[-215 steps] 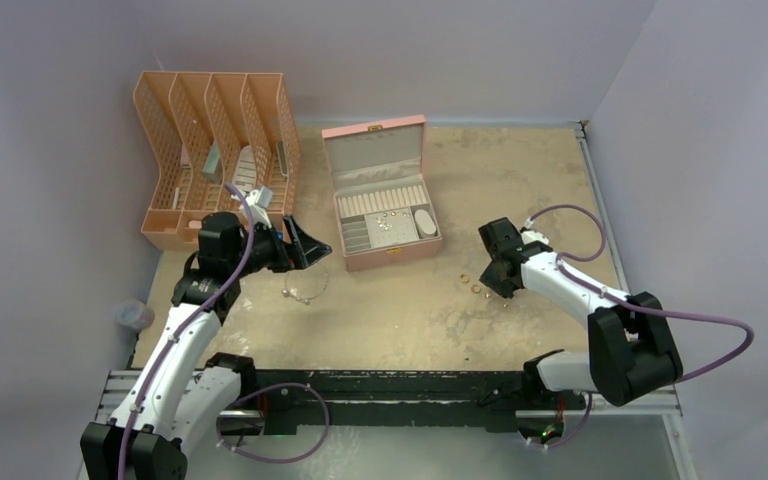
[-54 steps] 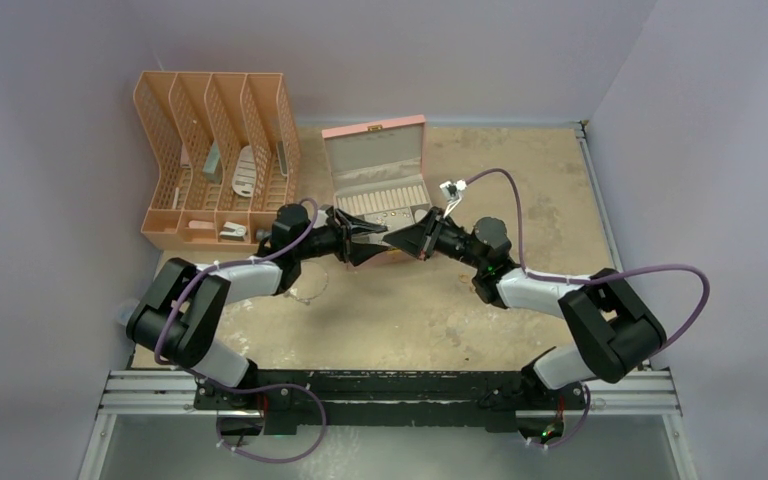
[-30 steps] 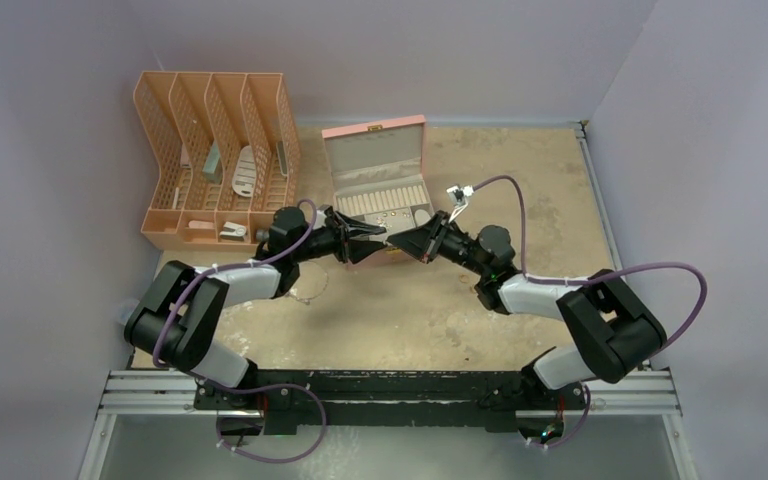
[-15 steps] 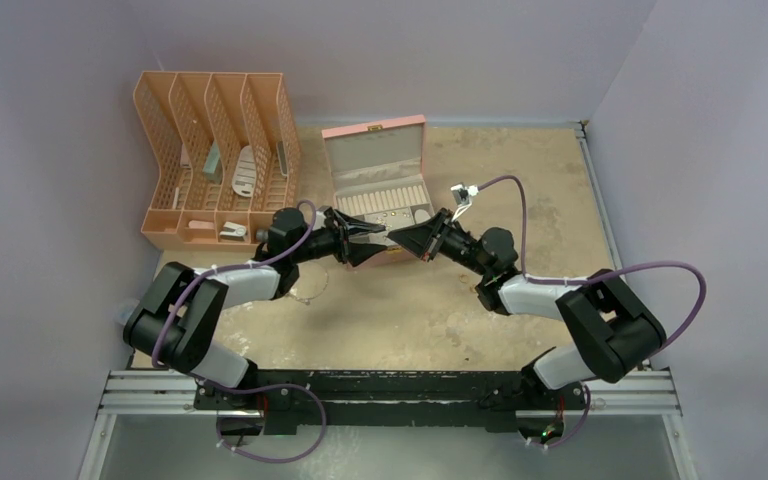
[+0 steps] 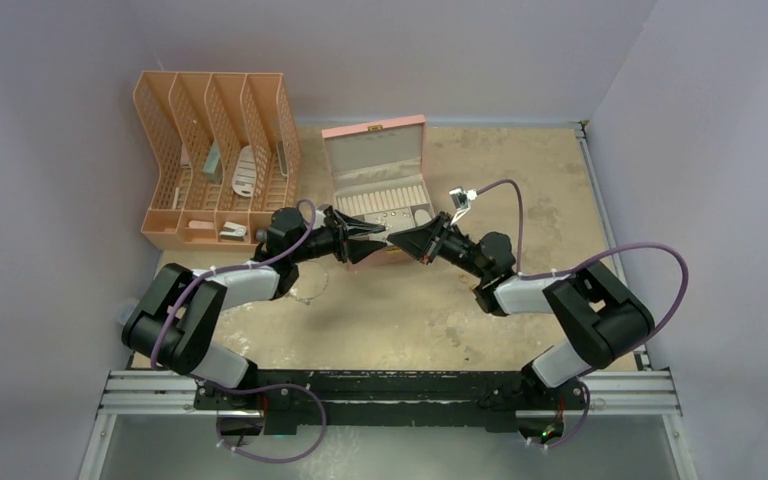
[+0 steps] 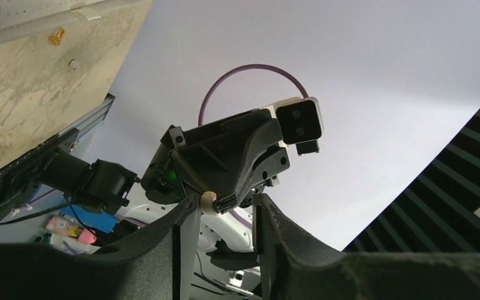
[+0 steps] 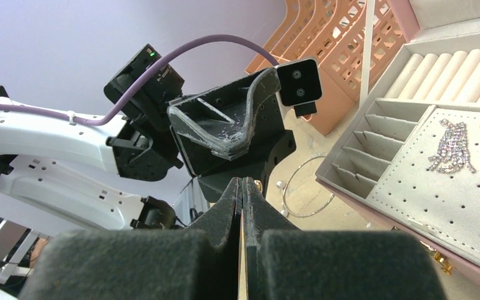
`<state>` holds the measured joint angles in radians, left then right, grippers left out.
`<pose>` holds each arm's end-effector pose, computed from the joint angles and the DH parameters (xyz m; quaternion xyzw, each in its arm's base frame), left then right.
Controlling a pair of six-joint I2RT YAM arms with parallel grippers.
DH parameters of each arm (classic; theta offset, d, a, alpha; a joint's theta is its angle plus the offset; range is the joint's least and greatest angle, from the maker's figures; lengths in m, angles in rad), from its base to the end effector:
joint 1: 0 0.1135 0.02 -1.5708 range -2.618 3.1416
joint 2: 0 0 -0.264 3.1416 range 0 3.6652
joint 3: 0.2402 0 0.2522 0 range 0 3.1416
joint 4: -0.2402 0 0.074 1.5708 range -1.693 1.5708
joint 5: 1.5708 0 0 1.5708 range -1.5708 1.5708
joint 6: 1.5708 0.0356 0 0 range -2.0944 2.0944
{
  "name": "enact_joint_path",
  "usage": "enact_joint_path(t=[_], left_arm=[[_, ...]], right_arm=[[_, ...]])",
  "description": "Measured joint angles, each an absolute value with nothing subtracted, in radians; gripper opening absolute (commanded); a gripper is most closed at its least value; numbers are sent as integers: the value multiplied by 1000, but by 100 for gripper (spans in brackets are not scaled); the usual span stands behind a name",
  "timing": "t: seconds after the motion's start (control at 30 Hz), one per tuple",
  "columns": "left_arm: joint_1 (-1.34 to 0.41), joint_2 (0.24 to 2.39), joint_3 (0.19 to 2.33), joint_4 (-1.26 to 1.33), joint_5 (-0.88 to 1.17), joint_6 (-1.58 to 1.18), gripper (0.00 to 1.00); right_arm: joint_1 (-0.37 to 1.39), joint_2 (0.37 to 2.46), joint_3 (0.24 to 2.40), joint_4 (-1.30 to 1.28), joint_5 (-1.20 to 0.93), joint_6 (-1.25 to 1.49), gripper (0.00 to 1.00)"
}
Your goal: Organize the mixed jewelry
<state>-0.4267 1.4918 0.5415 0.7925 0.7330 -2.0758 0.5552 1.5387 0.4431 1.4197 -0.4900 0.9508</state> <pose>0.2538 -0.1415 0.1965 0.3635 -0.6529 0.6610 0.0684 0.2265 0.1602 0.2206 -0.0818 0.5940 0.6420 0.4779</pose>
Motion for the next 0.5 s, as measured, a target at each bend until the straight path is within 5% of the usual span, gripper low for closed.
enact_joint_path(t=[0.5], left_arm=[[-427,1492,539,800,737,-2083,22]], right_arm=[[556,1560,442,1469,-490,969,0]])
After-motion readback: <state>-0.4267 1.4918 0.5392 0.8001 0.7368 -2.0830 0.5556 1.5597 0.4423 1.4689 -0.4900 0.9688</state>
